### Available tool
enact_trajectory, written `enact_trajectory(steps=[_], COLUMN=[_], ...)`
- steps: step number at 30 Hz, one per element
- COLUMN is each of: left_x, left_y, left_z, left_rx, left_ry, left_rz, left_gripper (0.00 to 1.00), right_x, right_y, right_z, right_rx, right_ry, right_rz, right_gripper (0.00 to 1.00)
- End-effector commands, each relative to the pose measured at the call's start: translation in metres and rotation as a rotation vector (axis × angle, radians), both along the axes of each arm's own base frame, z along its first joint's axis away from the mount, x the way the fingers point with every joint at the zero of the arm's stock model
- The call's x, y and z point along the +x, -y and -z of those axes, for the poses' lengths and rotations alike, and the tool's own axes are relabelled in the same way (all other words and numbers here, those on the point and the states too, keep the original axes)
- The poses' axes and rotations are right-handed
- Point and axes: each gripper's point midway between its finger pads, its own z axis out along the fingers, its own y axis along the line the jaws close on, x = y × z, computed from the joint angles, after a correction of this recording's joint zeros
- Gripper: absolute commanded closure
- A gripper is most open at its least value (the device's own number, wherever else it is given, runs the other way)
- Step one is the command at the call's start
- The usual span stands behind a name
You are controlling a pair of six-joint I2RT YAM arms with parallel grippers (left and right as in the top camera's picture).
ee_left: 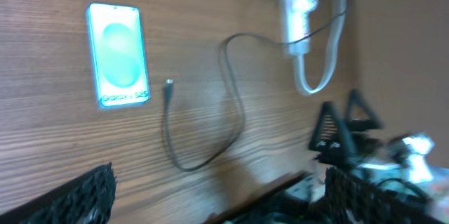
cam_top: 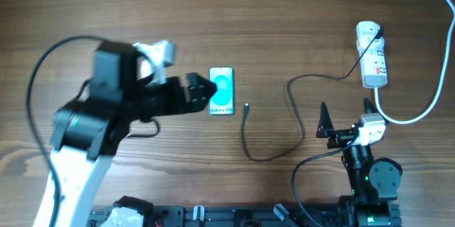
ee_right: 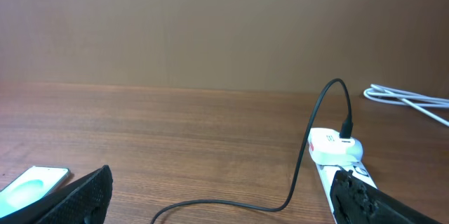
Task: Plug charger to phone and switch on socket
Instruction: 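Move the left gripper over the Galaxy phone's top edge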
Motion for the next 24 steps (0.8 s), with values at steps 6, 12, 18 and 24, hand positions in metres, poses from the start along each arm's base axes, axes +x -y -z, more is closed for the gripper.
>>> enact_trajectory(steps=[6,12,18,24], left_x=[0.049,0.084,0.095,0.096], left_y=[0.02,0.044,0.053,0.057], left_z=[0.075,0.144,0.17,0.185], left_rx=[0.542,0.584,0.583,0.52], left_ry=[-0.272,-0.34,-0.355,-0.413], left_rz=[-0.01,0.015,0.021,-0.12], left_gripper=[0.0,0.0,0.0,0.0], right_x=[0.0,0.0,0.0,0.0], right_y=[0.001,0.001,0.001,0.001], right_z=[-0.001,-0.001,-0.001,-0.001], right_rx=[-0.017,-0.017,-0.017,-0.017], right_ry=[0.008,0.007,0.007,0.007], right_rz=[0.008,0.008,0.008,0.008], right_gripper=[0.0,0.0,0.0,0.0])
